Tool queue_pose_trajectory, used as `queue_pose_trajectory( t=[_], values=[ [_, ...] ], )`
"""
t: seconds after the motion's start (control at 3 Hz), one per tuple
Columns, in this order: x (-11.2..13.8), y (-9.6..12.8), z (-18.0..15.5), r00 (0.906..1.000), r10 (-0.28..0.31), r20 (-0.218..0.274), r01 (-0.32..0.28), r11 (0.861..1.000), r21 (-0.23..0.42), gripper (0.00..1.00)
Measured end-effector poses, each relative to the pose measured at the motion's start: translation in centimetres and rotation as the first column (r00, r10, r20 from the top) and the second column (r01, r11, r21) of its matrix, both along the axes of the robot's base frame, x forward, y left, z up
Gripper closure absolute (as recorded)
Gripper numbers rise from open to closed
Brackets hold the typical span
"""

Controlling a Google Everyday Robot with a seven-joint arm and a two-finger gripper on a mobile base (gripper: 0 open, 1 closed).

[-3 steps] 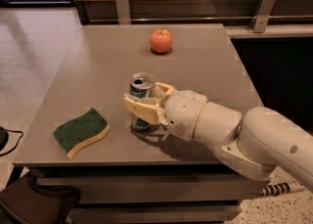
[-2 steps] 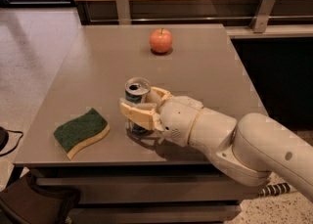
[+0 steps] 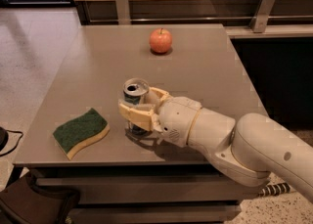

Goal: Move redbull can near sponge

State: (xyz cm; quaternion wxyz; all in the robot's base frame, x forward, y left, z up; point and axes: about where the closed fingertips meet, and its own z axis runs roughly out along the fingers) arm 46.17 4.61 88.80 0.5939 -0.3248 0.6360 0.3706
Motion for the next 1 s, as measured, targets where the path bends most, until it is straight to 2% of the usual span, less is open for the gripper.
queue_pose_trajectory(
  t=[1.0],
  values=[
    [-0.08, 0.23, 0.07, 1.0, 0.004, 0.001, -0.004, 1.0, -0.001, 0.12]
  ],
)
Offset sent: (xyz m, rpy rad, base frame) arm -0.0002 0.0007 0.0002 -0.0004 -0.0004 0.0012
